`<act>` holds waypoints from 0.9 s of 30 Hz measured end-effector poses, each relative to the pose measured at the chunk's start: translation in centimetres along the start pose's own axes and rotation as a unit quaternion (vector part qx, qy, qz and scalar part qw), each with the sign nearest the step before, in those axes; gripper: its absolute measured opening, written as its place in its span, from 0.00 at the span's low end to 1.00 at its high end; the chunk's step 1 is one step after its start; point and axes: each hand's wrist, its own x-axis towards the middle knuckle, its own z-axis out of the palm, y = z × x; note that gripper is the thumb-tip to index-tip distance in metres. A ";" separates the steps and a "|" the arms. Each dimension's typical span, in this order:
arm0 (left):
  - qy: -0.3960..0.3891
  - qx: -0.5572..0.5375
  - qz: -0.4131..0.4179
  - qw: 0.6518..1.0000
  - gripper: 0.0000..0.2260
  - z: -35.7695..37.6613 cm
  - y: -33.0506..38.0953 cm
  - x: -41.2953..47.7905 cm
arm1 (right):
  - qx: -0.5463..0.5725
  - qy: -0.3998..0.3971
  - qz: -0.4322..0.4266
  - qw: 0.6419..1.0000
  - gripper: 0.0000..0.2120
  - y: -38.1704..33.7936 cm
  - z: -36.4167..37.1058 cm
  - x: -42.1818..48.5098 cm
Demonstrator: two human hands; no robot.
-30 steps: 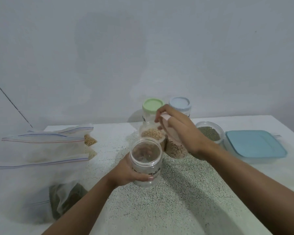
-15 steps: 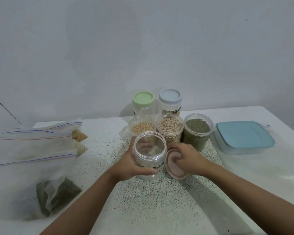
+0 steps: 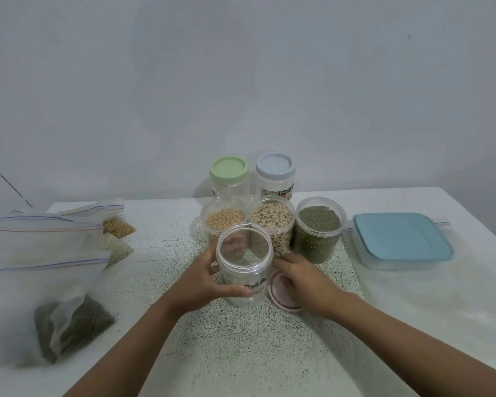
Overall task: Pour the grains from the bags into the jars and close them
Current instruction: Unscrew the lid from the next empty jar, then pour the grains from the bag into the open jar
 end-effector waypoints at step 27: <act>0.330 0.011 0.033 0.943 0.07 -12.1 5.8 -8.3 | 0.262 0.073 -0.138 0.952 0.05 -14.5 -8.8 7.9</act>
